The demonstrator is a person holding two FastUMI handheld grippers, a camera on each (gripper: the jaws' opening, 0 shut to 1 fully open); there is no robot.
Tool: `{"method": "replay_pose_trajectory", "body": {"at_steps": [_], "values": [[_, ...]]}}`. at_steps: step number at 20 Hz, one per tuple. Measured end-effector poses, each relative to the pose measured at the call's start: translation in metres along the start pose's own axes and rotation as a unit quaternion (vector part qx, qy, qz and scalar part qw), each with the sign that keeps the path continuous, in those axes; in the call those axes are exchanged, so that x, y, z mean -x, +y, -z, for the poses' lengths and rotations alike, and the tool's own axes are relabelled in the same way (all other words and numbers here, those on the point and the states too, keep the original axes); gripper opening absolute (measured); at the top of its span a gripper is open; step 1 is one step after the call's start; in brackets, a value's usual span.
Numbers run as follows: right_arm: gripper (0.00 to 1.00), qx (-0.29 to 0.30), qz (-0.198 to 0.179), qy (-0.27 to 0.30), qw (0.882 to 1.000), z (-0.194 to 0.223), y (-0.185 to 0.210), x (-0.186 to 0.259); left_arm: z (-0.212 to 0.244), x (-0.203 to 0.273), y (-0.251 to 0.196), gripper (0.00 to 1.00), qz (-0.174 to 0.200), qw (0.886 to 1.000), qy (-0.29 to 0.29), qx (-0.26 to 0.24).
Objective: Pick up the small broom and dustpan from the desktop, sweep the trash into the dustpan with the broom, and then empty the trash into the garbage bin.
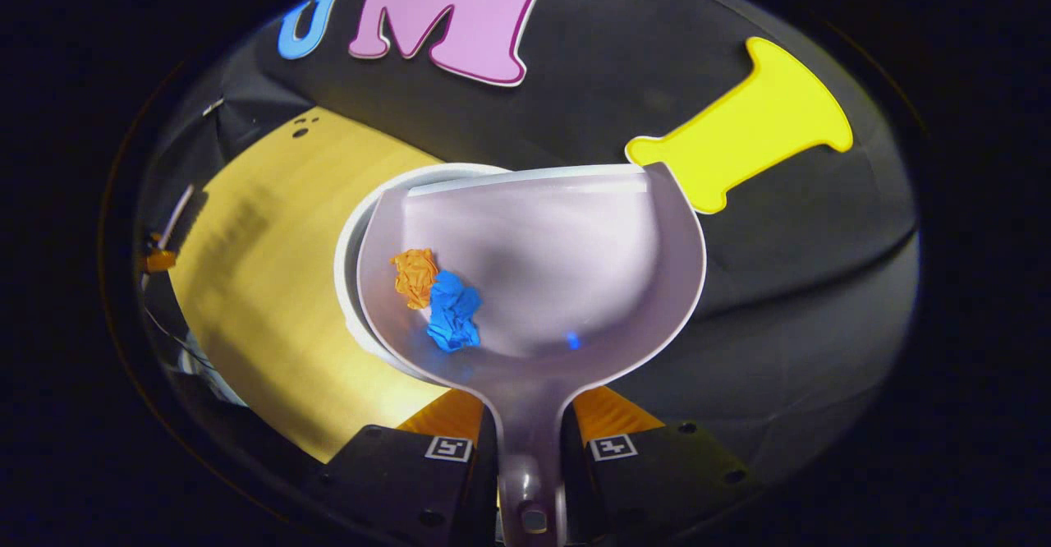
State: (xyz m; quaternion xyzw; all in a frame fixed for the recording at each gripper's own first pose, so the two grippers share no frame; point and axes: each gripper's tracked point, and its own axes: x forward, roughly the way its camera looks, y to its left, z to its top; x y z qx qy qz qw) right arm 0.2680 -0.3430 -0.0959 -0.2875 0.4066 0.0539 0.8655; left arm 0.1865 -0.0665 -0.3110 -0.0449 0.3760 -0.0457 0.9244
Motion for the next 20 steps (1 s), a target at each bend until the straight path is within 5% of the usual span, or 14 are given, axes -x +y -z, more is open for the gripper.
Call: {"method": "replay_pose_trajectory", "body": {"at_steps": [3, 8, 16, 20], "values": [[0.37, 0.073, 0.059, 0.027, 0.995, 0.013, -0.018, -0.004, 0.004, -0.004, -0.007, 0.27, 0.005, 1.0, -0.002, 0.016], [0.37, 0.167, 0.09, 0.04, 0.981, 0.011, -0.02, -0.019, 0.016, -0.006, -0.02, 0.27, 0.003, 0.999, 0.001, 0.035], [0.37, 0.373, 0.175, 0.051, 0.91, 0.005, -0.036, -0.012, 0.012, 0.001, -0.023, 0.28, -0.028, 0.999, -0.013, 0.043], [0.37, 0.409, 0.172, 0.044, 0.895, 0.005, -0.036, -0.01, 0.012, 0.005, -0.036, 0.29, -0.027, 0.998, -0.023, 0.053]]}}
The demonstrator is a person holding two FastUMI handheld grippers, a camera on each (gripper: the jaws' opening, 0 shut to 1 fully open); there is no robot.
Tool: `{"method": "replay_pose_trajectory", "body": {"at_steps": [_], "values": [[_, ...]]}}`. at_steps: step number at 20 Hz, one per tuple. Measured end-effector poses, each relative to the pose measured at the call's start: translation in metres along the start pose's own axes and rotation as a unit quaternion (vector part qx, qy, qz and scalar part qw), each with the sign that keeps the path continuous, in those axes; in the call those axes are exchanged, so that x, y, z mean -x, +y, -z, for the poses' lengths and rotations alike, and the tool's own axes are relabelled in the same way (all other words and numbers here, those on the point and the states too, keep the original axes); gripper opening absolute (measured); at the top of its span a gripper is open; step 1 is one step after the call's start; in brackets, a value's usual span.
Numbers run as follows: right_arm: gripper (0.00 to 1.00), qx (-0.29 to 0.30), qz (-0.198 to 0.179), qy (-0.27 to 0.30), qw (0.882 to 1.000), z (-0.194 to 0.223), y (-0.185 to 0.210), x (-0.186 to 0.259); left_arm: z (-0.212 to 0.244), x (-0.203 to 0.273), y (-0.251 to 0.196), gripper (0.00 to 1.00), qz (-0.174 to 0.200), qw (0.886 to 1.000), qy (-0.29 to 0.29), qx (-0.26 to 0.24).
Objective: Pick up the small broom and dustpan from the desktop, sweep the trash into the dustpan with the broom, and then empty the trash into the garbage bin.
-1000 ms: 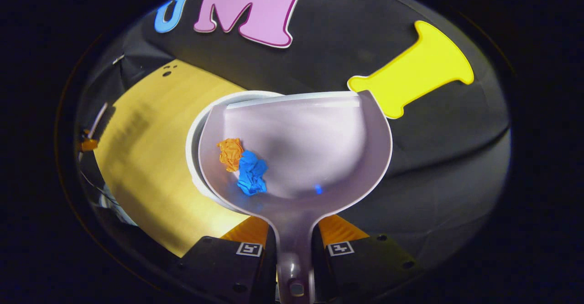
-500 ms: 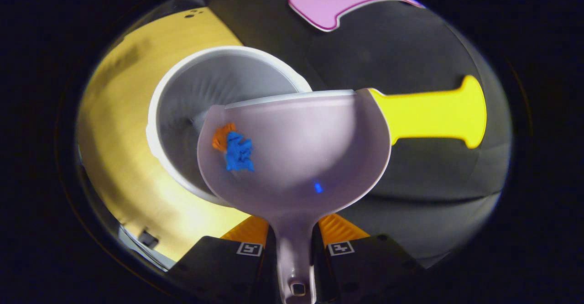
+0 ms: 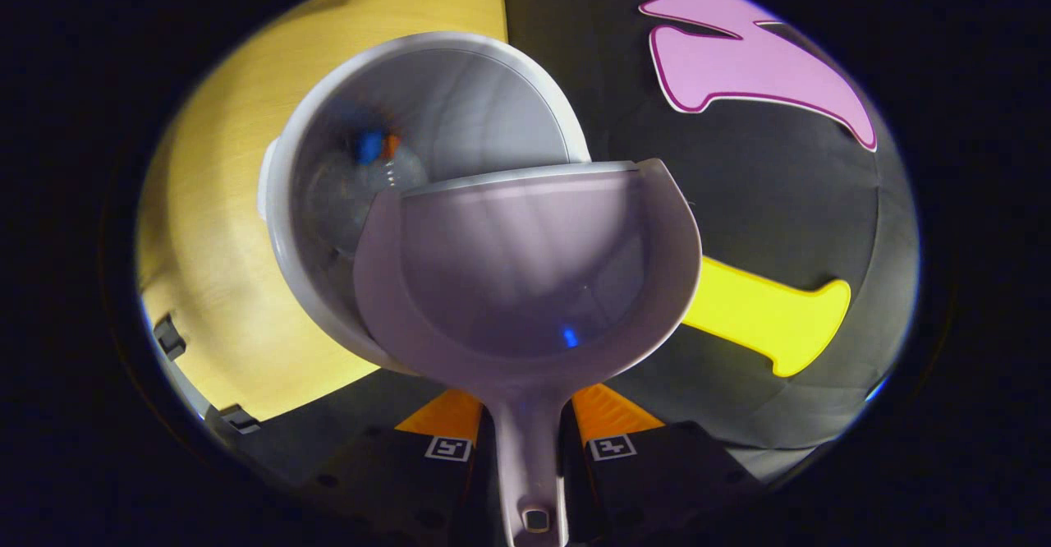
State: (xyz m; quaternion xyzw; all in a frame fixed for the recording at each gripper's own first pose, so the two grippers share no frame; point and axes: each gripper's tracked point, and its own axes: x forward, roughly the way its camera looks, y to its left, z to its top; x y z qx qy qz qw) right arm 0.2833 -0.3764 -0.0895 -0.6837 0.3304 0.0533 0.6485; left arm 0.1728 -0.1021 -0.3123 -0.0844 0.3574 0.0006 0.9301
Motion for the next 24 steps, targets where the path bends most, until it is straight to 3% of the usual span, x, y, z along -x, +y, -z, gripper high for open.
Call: {"method": "replay_pose_trajectory", "body": {"at_steps": [6, 12, 15, 18, 24], "values": [[0.37, -0.022, 0.007, -0.025, 0.999, -0.013, -0.002, 0.006, -0.006, 0.026, 0.002, 0.27, -0.025, 0.999, -0.038, 0.008], [0.4, -0.149, -0.002, -0.028, 0.988, 0.005, -0.007, 0.025, -0.013, 0.039, 0.019, 0.29, -0.048, 0.997, -0.053, 0.02], [0.37, -0.267, -0.035, -0.031, 0.963, 0.022, -0.002, 0.043, -0.022, 0.042, 0.028, 0.28, -0.055, 0.996, -0.065, 0.007], [0.37, -0.379, -0.085, -0.032, 0.921, 0.03, 0.014, 0.07, -0.03, 0.039, 0.03, 0.28, -0.046, 0.997, -0.067, -0.003], [0.37, -0.473, -0.094, -0.031, 0.876, 0.02, 0.02, 0.102, -0.041, 0.027, 0.031, 0.28, -0.002, 0.997, -0.081, -0.012]]}}
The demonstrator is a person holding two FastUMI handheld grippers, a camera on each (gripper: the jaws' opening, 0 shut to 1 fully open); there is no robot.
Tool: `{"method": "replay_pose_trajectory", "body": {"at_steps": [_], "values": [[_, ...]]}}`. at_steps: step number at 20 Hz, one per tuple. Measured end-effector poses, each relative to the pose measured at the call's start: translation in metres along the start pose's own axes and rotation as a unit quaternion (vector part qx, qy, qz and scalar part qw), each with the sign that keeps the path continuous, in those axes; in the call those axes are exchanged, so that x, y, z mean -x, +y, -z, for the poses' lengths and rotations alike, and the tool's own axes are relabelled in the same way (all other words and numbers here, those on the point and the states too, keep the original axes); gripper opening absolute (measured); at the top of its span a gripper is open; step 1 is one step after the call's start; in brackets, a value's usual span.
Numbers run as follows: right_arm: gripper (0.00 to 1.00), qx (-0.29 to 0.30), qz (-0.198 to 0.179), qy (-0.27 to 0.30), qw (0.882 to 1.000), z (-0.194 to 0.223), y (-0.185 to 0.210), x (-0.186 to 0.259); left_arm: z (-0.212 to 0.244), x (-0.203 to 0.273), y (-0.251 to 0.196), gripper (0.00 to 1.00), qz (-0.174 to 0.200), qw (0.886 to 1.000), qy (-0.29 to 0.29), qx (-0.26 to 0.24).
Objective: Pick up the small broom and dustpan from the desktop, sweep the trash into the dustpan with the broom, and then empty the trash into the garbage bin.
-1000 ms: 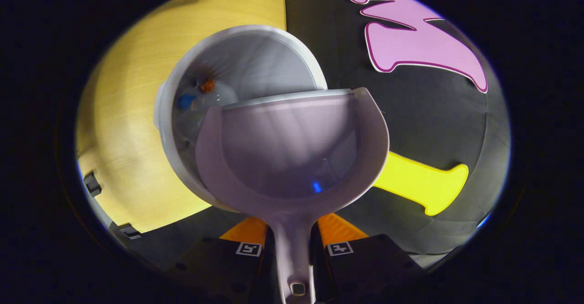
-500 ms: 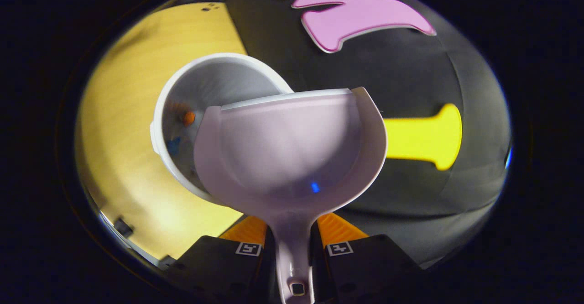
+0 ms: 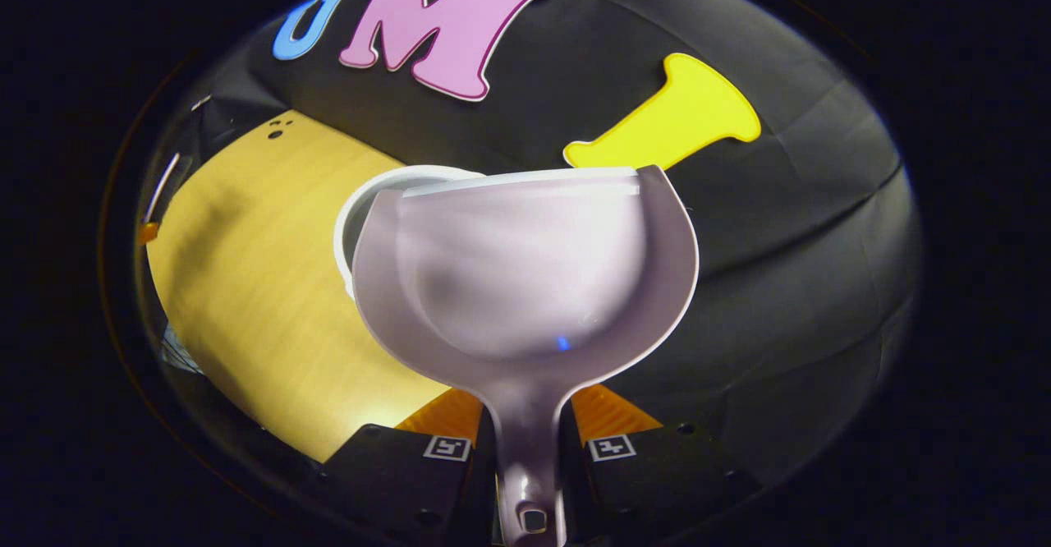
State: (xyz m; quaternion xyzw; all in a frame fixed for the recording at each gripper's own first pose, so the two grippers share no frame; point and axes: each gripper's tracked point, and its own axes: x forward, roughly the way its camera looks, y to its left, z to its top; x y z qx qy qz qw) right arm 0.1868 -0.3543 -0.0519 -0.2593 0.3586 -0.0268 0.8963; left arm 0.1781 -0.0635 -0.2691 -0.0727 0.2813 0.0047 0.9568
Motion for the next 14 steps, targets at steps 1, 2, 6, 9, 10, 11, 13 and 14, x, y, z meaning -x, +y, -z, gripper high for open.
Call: {"method": "replay_pose_trajectory", "body": {"at_steps": [1, 2, 6, 9, 10, 11, 13, 14], "values": [[0.37, -0.02, -0.007, -0.006, 1.0, -0.003, 0.01, 0.008, 0.001, 0.0, 0.004, 0.28, 0.009, 1.0, -0.001, -0.001], [0.37, -0.04, -0.014, -0.012, 0.999, -0.003, 0.021, 0.022, 0.001, -0.001, 0.008, 0.28, 0.015, 1.0, -0.003, -0.002], [0.37, -0.083, -0.03, -0.039, 0.995, -0.016, 0.062, 0.066, 0.002, -0.009, 0.032, 0.27, 0.035, 0.999, -0.007, 0.006], [0.37, -0.107, -0.047, -0.055, 0.992, -0.028, 0.106, 0.081, 0.007, -0.02, 0.046, 0.29, 0.046, 0.999, -0.003, 0.009], [0.37, -0.111, -0.054, -0.055, 0.991, -0.03, 0.122, 0.084, 0.007, -0.022, 0.051, 0.28, 0.048, 0.999, -0.005, 0.01], [0.37, -0.115, -0.061, -0.055, 0.99, -0.032, 0.138, 0.088, 0.008, -0.025, 0.056, 0.29, 0.049, 0.999, -0.005, 0.008], [0.37, -0.116, -0.069, -0.052, 0.99, -0.033, 0.166, 0.092, 0.01, -0.031, 0.061, 0.29, 0.055, 0.998, -0.003, 0.001], [0.37, -0.115, -0.078, -0.05, 0.989, -0.033, 0.184, 0.092, 0.011, -0.034, 0.063, 0.28, 0.058, 0.998, -0.001, -0.004]]}}
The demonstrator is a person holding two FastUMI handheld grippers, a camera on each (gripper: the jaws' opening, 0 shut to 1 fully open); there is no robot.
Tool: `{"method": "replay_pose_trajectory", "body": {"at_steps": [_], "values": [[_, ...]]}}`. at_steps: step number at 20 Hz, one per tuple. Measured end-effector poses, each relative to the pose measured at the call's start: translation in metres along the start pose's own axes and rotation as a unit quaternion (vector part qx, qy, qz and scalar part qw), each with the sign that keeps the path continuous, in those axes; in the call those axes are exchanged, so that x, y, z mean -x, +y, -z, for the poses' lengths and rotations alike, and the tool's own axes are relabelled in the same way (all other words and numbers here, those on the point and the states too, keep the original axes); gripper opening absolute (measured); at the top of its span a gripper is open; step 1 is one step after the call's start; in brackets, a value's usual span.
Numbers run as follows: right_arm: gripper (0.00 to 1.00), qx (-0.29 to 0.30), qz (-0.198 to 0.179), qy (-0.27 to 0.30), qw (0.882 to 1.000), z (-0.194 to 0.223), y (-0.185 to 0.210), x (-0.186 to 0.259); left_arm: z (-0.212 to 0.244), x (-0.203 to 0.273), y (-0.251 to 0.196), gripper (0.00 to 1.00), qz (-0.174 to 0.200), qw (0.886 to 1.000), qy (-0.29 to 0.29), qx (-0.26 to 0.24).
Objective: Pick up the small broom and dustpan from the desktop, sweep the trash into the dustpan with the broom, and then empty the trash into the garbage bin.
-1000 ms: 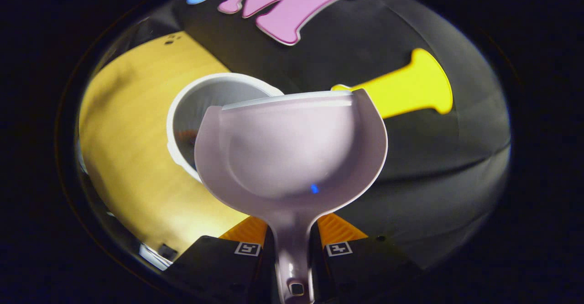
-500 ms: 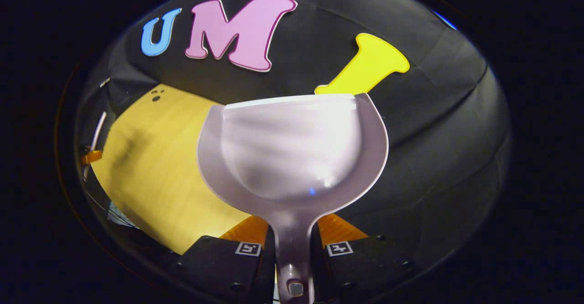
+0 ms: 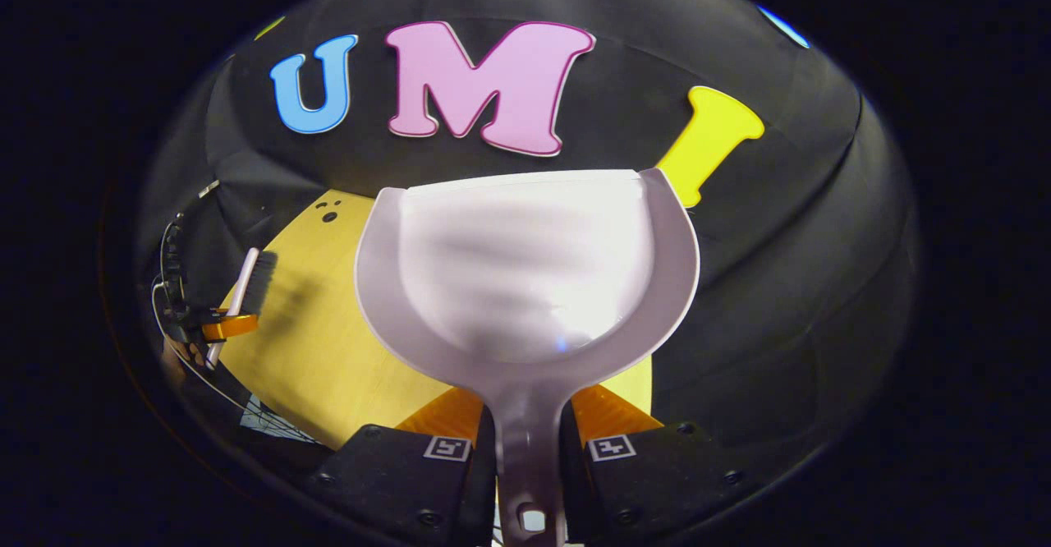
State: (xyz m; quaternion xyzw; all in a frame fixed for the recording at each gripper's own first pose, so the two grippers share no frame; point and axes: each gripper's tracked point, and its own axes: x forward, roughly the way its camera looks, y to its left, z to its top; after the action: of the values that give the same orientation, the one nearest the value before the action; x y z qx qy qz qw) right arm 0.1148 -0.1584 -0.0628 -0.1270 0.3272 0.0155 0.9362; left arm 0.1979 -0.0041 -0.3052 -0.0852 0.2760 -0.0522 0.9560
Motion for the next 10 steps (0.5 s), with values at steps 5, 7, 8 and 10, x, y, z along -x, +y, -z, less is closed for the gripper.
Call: {"method": "replay_pose_trajectory", "body": {"at_steps": [5, 7, 8, 10], "values": [[0.37, -0.018, -0.072, 0.031, 0.997, 0.027, 0.096, -0.017, 0.014, -0.014, 0.007, 0.29, 0.014, 1.0, 0.013, -0.018], [0.34, -0.023, -0.098, 0.049, 0.994, 0.044, 0.131, -0.026, 0.023, -0.02, 0.013, 0.29, 0.011, 0.999, 0.021, -0.023], [0.34, -0.024, -0.112, 0.058, 0.992, 0.053, 0.148, -0.031, 0.029, -0.023, 0.016, 0.28, 0.01, 0.999, 0.026, -0.023], [0.37, -0.022, -0.137, 0.065, 0.988, 0.071, 0.179, -0.044, 0.041, -0.03, 0.02, 0.29, 0.01, 0.999, 0.04, -0.019]]}}
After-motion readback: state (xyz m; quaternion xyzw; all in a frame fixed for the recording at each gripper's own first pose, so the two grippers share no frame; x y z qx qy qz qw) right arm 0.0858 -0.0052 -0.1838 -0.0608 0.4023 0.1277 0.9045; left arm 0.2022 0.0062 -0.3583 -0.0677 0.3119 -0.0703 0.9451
